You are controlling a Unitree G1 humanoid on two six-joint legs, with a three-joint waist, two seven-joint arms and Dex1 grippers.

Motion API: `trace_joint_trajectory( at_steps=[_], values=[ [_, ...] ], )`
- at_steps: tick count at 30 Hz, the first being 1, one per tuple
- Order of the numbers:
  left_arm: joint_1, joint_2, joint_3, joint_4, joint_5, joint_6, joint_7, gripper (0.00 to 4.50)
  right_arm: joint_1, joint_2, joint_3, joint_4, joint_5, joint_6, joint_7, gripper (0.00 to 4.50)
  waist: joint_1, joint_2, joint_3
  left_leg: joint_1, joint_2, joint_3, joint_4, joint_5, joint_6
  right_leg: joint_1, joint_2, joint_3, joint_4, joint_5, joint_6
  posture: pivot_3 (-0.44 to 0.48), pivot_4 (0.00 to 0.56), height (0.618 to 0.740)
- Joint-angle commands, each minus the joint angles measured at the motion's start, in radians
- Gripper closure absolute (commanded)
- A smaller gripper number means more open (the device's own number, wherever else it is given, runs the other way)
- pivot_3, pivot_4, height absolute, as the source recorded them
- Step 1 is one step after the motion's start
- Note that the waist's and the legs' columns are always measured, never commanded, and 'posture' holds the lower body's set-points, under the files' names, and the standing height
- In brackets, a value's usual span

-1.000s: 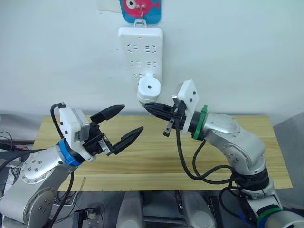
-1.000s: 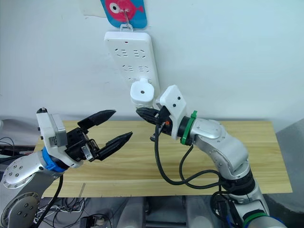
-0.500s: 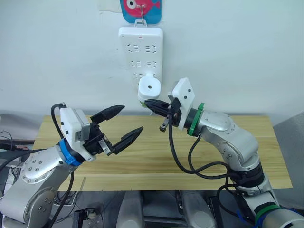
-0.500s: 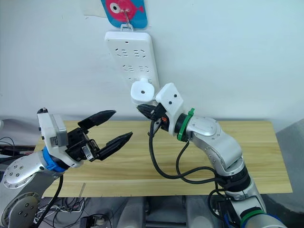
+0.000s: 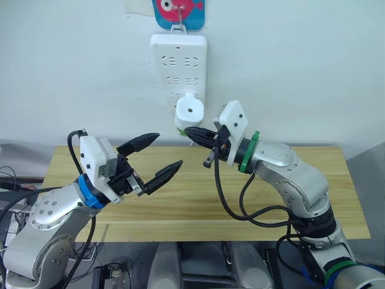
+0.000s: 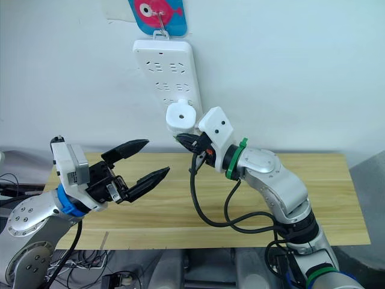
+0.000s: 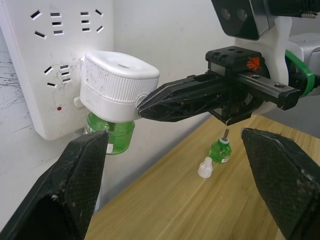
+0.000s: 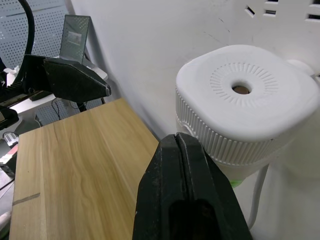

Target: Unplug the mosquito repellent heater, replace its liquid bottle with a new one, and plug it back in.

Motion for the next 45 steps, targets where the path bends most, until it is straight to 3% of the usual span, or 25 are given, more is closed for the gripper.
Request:
trace_joint_trajectory(
  at_steps=[1,45],
  values=[
    [-0.003,0.006,0.001,-0.015,0.004,-0.026,-0.003,0.02,0.006,-0.006,-0.037,-0.036,-0.009,-0.008,-0.020,4.50,0.000,0.000,0.000,0.000,0.000,0.000,0.000,0.000,0.000,0.000,0.000,0.000,0.000,0.000,0.000,-0.085,0.332,0.740],
    [-0.020,-0.001,-0.020,-0.015,0.017,-0.029,0.004,0.02,-0.036,0.046,-0.151,-0.011,-0.037,0.029,-0.219,4.50,0.021,0.000,0.000,0.000,-0.001,-0.006,0.000,0.014,-0.005,0.000,0.001,0.000,0.004,0.008,0.003,-0.097,0.331,0.740]
  ],
)
